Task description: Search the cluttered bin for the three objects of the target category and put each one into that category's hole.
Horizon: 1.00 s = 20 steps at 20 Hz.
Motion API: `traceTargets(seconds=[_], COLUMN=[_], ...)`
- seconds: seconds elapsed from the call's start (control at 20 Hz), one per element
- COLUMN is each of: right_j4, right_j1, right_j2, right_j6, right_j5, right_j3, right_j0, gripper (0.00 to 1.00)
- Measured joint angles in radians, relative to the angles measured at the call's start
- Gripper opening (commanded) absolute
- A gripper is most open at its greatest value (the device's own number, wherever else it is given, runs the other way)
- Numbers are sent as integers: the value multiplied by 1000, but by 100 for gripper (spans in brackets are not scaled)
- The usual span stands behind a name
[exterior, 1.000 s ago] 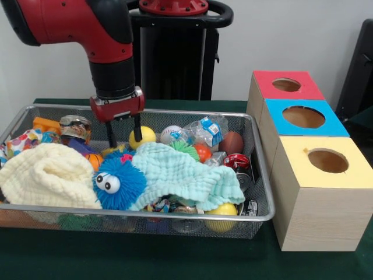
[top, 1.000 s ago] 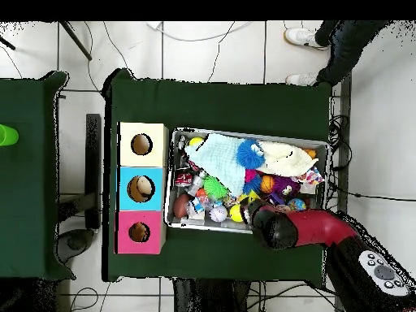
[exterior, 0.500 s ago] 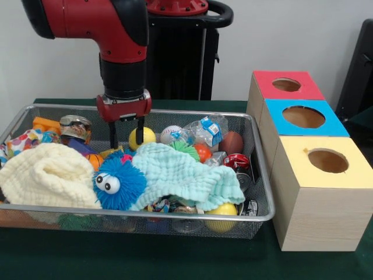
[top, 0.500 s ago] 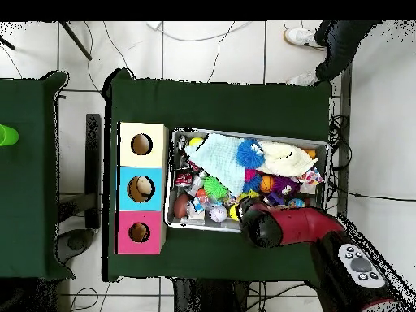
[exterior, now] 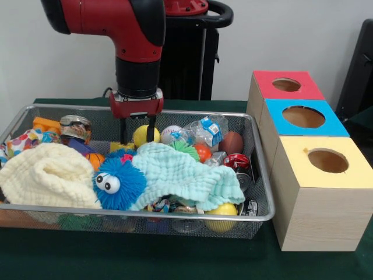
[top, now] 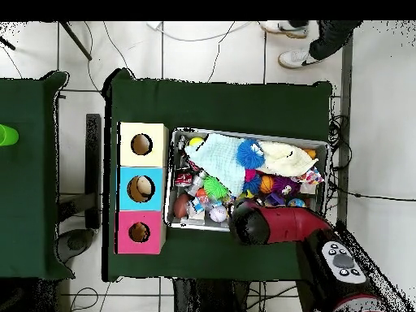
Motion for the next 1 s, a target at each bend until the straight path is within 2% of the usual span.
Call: traceTargets(seconds=[0.3,0.65,1.0], right_j4=[75,138,221], right_j1=[-2,-18,-74], right_j2=[-35,-37,-37], right_j6=[6,6,6], right_j5=[0,11,176], right_j3=[-1,-1,-43], right_j0=[53,62,62], gripper=[100,100,100])
